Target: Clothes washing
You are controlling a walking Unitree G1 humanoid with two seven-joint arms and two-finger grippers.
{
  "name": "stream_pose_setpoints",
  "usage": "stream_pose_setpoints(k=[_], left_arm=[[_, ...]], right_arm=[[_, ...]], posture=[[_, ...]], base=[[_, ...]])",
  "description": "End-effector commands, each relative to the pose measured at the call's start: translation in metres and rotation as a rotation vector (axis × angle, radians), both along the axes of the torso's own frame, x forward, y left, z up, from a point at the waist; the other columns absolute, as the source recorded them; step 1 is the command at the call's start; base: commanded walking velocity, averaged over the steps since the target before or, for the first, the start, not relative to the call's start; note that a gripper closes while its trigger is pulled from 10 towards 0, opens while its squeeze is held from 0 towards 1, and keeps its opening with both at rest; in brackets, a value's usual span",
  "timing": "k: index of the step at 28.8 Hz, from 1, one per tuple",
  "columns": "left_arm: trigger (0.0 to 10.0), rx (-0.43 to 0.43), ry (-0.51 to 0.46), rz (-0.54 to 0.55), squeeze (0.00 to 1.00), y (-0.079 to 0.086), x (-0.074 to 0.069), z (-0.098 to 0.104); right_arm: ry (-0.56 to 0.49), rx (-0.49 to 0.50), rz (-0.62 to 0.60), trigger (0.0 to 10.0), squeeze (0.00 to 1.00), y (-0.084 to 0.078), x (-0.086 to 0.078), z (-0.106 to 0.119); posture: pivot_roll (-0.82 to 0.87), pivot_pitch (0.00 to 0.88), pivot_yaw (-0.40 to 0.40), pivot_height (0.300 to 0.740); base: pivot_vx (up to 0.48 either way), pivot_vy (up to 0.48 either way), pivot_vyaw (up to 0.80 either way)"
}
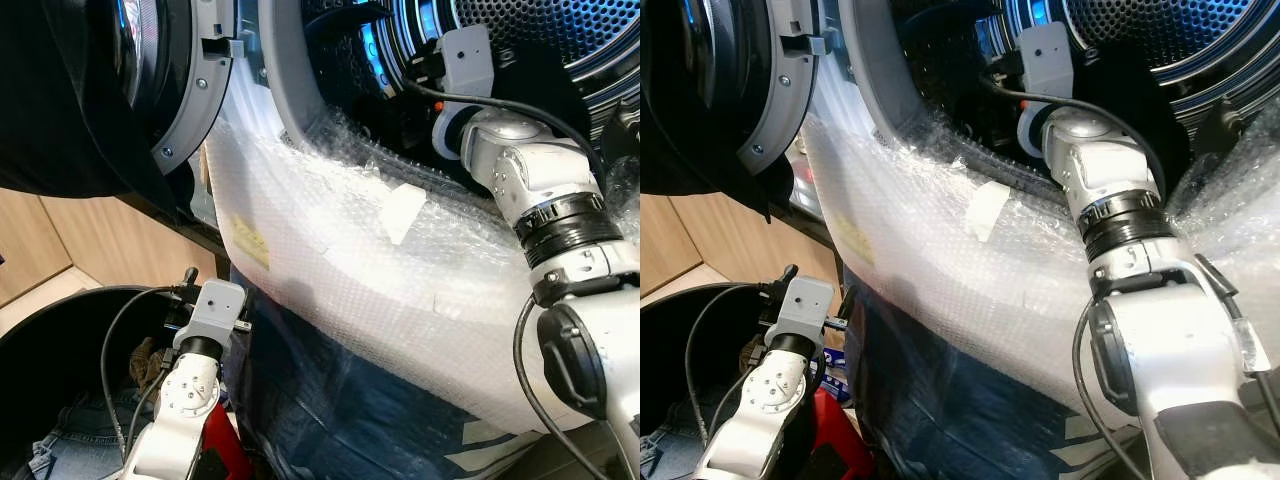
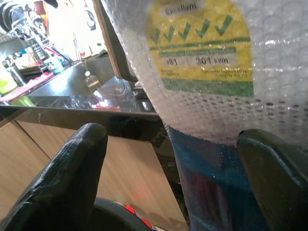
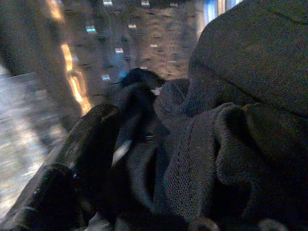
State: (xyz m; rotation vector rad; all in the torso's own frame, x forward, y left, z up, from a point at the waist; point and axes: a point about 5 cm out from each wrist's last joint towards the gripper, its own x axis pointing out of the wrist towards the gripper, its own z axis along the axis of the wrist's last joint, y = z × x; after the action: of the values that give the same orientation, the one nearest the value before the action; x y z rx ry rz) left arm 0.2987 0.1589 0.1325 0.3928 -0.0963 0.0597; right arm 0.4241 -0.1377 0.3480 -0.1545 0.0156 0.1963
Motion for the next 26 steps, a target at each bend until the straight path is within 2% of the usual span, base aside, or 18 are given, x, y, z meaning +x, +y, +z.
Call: stream_pose_setpoints(k=[1, 4, 7, 11, 19, 22, 24, 25, 26], left_arm=[[10.0, 0.010, 0.012, -0.006, 0.00, -0.003, 0.001, 0.000], [10.0, 0.010, 0.014, -0.007, 0.00, -0.003, 0.001, 0.000], [10.0, 0.020, 0.040, 0.012, 0.00, -0.002, 0.001, -0.003], [10.0, 0.016, 0.048, 0.017, 0.00, -0.002, 0.002, -0.004], [10.0, 0.023, 0.072, 0.025, 0.00, -0.001, 0.002, -0.006], [10.0, 0.023, 0.081, 0.033, 0.00, 0.000, 0.002, -0.008], [10.0, 0.024, 0.079, 0.035, 0.00, 0.000, 0.002, -0.008], [10.0, 0.017, 0.076, 0.039, 0.00, 0.000, 0.001, -0.007], [10.0, 0.014, 0.074, 0.041, 0.00, 0.000, 0.001, -0.007]], right_arm=[[-0.002, 0.018, -0.111, 10.0, 0.00, -0.024, 0.001, 0.003], [-0.013, 0.025, -0.148, 10.0, 0.00, -0.029, 0.001, 0.004], [-0.017, 0.088, -0.186, 10.0, 0.00, -0.035, 0.002, 0.006], [-0.049, 0.038, -0.307, 10.0, 0.00, -0.051, 0.001, 0.004], [-0.064, 0.029, -0.458, 10.0, 0.00, -0.072, -0.001, -0.003], [-0.071, 0.072, -0.420, 10.0, 0.00, -0.063, 0.001, -0.003], [-0.094, 0.194, -0.283, 10.0, 0.00, -0.042, 0.003, 0.005], [-0.131, 0.271, -0.132, 10.0, 0.00, -0.023, 0.003, 0.015], [-0.147, 0.299, -0.073, 10.0, 0.00, -0.016, 0.002, 0.019]], posture=[[0.06, 0.037, -0.140, 0.740], [0.06, 0.038, -0.140, 0.740], [0.06, 0.038, -0.145, 0.740], [0.06, 0.039, -0.149, 0.740], [0.06, 0.034, -0.153, 0.740], [0.06, 0.036, -0.154, 0.740], [0.07, 0.038, -0.155, 0.740], [0.07, 0.040, -0.154, 0.740], [0.07, 0.040, -0.154, 0.740]], base=[[0.000, 0.000, 0.00], [0.000, 0.000, 0.00], [0.000, 0.000, 0.00], [0.000, 0.000, 0.00], [0.000, 0.000, 0.00], [0.000, 0.000, 0.00], [0.000, 0.000, 0.00], [0.000, 0.000, 0.00], [0.000, 0.000, 0.00]])
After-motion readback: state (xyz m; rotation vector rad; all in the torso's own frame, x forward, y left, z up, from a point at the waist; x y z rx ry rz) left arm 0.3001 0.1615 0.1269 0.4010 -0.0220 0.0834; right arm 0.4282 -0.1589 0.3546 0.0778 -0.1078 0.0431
